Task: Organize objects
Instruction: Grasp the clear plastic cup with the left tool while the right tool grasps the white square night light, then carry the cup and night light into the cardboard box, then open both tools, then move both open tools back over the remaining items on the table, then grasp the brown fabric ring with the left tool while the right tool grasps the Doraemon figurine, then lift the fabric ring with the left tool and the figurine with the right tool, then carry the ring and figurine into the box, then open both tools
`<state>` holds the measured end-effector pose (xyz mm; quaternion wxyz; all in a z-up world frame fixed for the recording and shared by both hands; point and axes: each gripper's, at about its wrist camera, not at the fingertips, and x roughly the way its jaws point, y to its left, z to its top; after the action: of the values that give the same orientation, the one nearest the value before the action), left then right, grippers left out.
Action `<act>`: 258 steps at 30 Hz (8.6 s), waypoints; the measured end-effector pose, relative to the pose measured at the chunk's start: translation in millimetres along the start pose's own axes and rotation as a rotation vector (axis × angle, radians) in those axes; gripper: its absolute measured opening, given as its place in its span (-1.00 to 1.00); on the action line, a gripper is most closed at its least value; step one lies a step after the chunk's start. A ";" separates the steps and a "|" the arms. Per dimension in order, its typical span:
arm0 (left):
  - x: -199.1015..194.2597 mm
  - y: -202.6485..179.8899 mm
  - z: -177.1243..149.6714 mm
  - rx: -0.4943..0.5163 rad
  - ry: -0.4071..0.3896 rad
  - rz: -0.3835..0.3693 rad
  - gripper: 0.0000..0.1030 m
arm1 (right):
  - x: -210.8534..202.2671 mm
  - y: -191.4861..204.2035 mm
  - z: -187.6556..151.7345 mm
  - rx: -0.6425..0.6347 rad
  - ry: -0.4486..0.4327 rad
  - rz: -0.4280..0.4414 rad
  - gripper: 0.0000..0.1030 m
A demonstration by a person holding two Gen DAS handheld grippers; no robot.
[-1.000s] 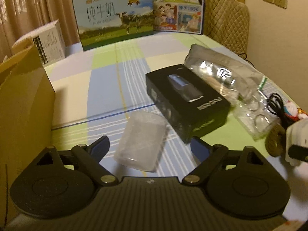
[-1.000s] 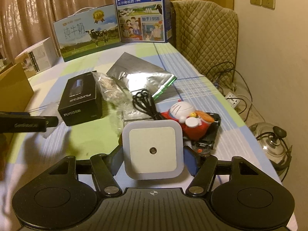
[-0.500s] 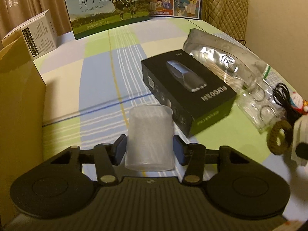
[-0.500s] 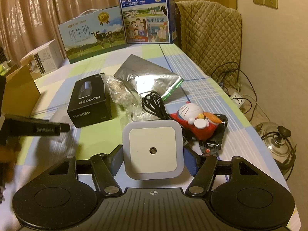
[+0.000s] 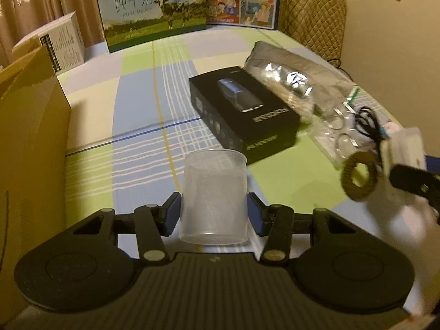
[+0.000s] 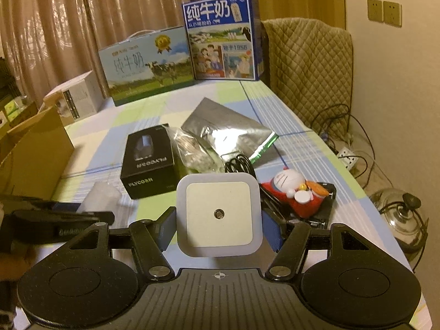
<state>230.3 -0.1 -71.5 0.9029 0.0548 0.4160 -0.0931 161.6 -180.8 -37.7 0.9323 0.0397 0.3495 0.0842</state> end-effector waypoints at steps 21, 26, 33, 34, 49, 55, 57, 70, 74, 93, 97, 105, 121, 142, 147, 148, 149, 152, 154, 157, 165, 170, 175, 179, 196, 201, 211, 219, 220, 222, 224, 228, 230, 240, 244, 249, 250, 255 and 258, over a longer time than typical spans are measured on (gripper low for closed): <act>-143.3 40.0 6.4 -0.074 -0.178 0.069 -0.10 | -75.6 62.4 34.8 -0.056 -0.118 0.191 0.19; -189.8 84.4 9.3 -0.115 -0.226 0.121 -0.10 | -83.6 114.2 57.4 -0.114 -0.116 0.326 0.20; -220.8 159.7 -7.0 -0.167 -0.218 0.243 -0.10 | -64.0 199.2 72.8 -0.181 -0.063 0.480 0.20; -222.1 170.3 -10.5 -0.180 -0.213 0.256 -0.10 | -59.1 211.1 73.5 -0.193 -0.054 0.492 0.20; -194.1 242.4 -42.8 -0.275 -0.167 0.247 -0.10 | 8.2 279.0 58.0 -0.237 0.079 0.558 0.20; -184.5 247.1 -46.9 -0.306 -0.162 0.248 0.21 | 19.2 279.4 56.0 -0.208 0.076 0.597 0.37; -187.2 247.4 -47.9 -0.309 -0.175 0.263 0.38 | 15.2 275.0 57.5 -0.197 0.046 0.591 0.53; -226.8 212.3 -45.2 -0.325 -0.228 0.254 0.43 | -36.9 202.8 57.2 -0.145 -0.027 0.473 0.53; -237.3 185.5 -38.8 -0.306 -0.252 0.219 0.43 | -60.1 164.6 46.3 -0.136 -0.048 0.383 0.53; -210.9 22.9 7.1 -0.167 -0.270 -0.013 0.69 | -126.0 0.9 12.6 -0.017 -0.128 0.096 0.53; -190.5 -0.1 10.2 -0.129 -0.249 -0.027 0.79 | -122.3 -25.5 7.1 -0.005 -0.117 0.044 0.53; -138.8 -35.0 8.1 -0.055 -0.194 -0.063 0.85 | -95.7 -64.3 0.2 -0.018 -0.073 0.010 0.53; -51.7 -56.3 -7.4 0.008 -0.125 -0.123 0.84 | -11.9 -74.8 12.4 -0.130 -0.016 0.066 0.35; 13.0 -108.3 4.8 0.151 -0.099 -0.261 0.31 | 37.7 -90.2 30.2 -0.157 0.074 0.075 0.09; 26.2 -121.4 4.1 0.190 -0.083 -0.288 0.23 | 40.1 -96.3 30.4 -0.132 0.079 0.068 0.06; 29.3 -124.2 3.5 0.201 -0.079 -0.286 0.08 | 40.1 -96.5 30.5 -0.130 0.079 0.069 0.05; 32.9 -127.1 2.8 0.214 -0.072 -0.281 -0.08 | 40.5 -96.5 30.5 -0.130 0.080 0.068 0.04; 38.6 -128.9 -0.6 0.231 -0.062 -0.276 -0.35 | 41.6 -96.2 31.4 -0.129 0.083 0.070 0.00; 36.6 -126.1 -0.3 0.224 -0.053 -0.266 -0.60 | 42.4 -94.6 31.5 -0.134 0.082 0.069 0.00; 30.0 -112.5 1.9 0.169 -0.032 -0.238 -0.68 | 45.3 -91.1 31.4 -0.155 0.088 0.073 0.00; -1.4 -74.2 -4.0 0.047 -0.035 -0.199 -0.69 | 52.6 -88.0 30.4 -0.173 0.102 0.052 -0.18; -12.9 -69.7 -13.5 0.026 -0.029 -0.193 -0.69 | 48.1 -84.3 29.7 -0.145 0.116 0.045 -0.19; -23.5 -67.6 -18.6 0.017 -0.038 -0.189 -0.69 | 26.0 -74.8 24.2 -0.142 0.062 0.049 -0.19; -36.3 -61.7 -26.3 0.001 -0.041 -0.184 -0.69 | 8.2 -61.7 14.2 -0.139 0.051 0.085 -0.19; -53.2 -35.6 -67.6 -0.028 -0.008 -0.167 -0.68 | 7.5 -16.7 -32.8 -0.216 0.223 0.226 0.09; -49.1 -34.1 -70.9 -0.033 -0.005 -0.175 -0.62 | 13.1 -7.5 -36.1 -0.276 0.215 0.207 0.16; -45.0 -36.3 -73.4 -0.013 -0.006 -0.156 -0.43 | 21.8 -5.0 -33.9 -0.315 0.204 0.188 0.16; -41.2 -36.0 -73.7 -0.013 0.000 -0.147 -0.42 | 23.2 -2.1 -35.2 -0.365 0.188 0.183 0.15; -41.0 -36.2 -73.6 -0.012 -0.001 -0.146 -0.42 | 23.1 -2.3 -35.1 -0.361 0.189 0.183 0.13; -40.8 -36.2 -74.3 -0.010 -0.002 -0.144 -0.42 | 24.8 -3.0 -34.4 -0.356 0.203 0.178 -0.03; -40.6 -36.1 -74.6 -0.010 -0.002 -0.142 -0.42 | 25.1 -3.8 -34.0 -0.348 0.210 0.177 -0.04; -40.8 -35.5 -73.5 -0.013 -0.002 -0.139 -0.50 | 24.1 -3.8 -33.3 -0.333 0.218 0.169 -0.06; -41.2 -34.9 -73.0 -0.016 -0.001 -0.139 -0.66 | 23.2 -4.2 -32.1 -0.320 0.218 0.171 -0.06; -50.9 -33.6 -69.8 -0.018 -0.037 -0.141 -0.70 | 10.7 5.2 -15.5 -0.281 0.175 0.160 -0.22; -53.6 -32.6 -69.2 -0.021 -0.047 -0.143 -0.70 | 4.1 4.8 -11.4 -0.266 0.158 0.163 -0.22; -59.7 -32.2 -65.2 -0.025 -0.064 -0.151 -0.70 | -2.9 6.1 -7.4 -0.254 0.138 0.161 -0.22; -61.0 -31.8 -63.7 -0.026 -0.068 -0.153 -0.70 | -4.4 7.3 -5.8 -0.253 0.132 0.162 -0.22; -79.0 -27.7 -50.9 -0.037 -0.114 -0.144 -0.70 | -14.7 17.6 9.0 -0.230 0.083 0.181 -0.22; -95.3 -18.8 -41.9 -0.056 -0.145 -0.129 -0.70 | -23.1 30.5 21.6 -0.225 0.046 0.207 -0.22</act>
<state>134.5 0.7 -26.4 0.9239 -0.0041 0.3547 -0.1433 154.7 -155.5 -2.5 0.9090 -0.0312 0.3530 0.2192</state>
